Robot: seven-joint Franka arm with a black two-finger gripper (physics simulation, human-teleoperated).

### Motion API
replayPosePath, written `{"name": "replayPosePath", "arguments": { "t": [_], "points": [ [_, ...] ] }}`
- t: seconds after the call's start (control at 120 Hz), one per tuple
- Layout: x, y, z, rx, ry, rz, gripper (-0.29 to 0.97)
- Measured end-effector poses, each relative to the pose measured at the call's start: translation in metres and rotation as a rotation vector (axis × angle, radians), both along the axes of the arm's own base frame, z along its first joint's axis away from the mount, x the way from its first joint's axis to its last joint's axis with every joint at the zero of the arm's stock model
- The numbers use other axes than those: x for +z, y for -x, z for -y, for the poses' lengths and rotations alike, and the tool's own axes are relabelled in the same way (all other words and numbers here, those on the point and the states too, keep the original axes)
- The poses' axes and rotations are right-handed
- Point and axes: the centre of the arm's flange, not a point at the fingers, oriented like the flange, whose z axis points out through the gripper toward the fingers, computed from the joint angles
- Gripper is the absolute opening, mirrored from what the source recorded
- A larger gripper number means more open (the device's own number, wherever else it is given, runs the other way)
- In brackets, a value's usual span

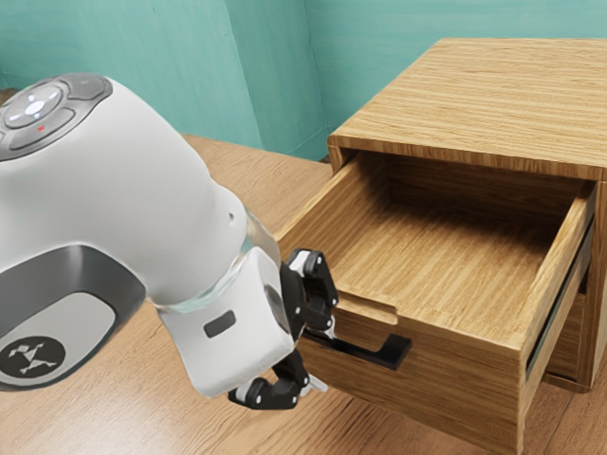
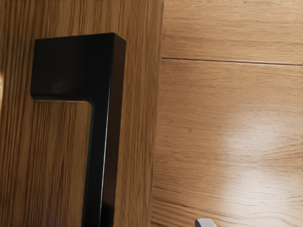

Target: Pull the drawer handle with one arm to open the drawer

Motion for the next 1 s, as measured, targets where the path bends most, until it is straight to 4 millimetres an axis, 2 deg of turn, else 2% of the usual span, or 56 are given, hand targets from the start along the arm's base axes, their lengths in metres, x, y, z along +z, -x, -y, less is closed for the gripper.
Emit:
{"name": "replayPosePath", "arguments": {
  "t": [0.333, 0.542, 0.575, 0.617, 0.633, 0.667, 0.683, 0.725, 0.8, 0.85, 0.933, 0.958, 1.0],
  "points": [
    [0.000, 0.001, 0.001, 0.007, 0.001, 0.000, 0.22],
    [0.003, 0.001, 0.000, 0.008, 0.004, 0.006, 0.14],
    [0.004, 0.001, 0.000, 0.009, 0.005, 0.008, 0.08],
    [0.004, 0.000, 0.000, 0.009, 0.005, 0.009, 0.09],
    [0.004, 0.000, 0.000, 0.010, 0.006, 0.010, 0.06],
    [0.005, 0.000, 0.000, 0.011, 0.007, 0.012, 0.08],
    [0.006, 0.000, -0.001, 0.011, 0.008, 0.013, 0.15],
    [0.007, 0.000, -0.001, 0.012, 0.009, 0.015, 0.20],
    [0.009, 0.000, -0.001, 0.013, 0.011, 0.017, 0.16],
    [0.010, 0.000, -0.001, 0.013, 0.013, 0.020, 0.18],
    [0.017, 0.000, -0.002, 0.016, 0.019, 0.030, 0.06],
    [0.019, 0.000, -0.002, 0.017, 0.021, 0.033, 0.06],
    [0.021, 0.000, -0.004, 0.022, 0.022, 0.036, 0.14]
  ]
}}
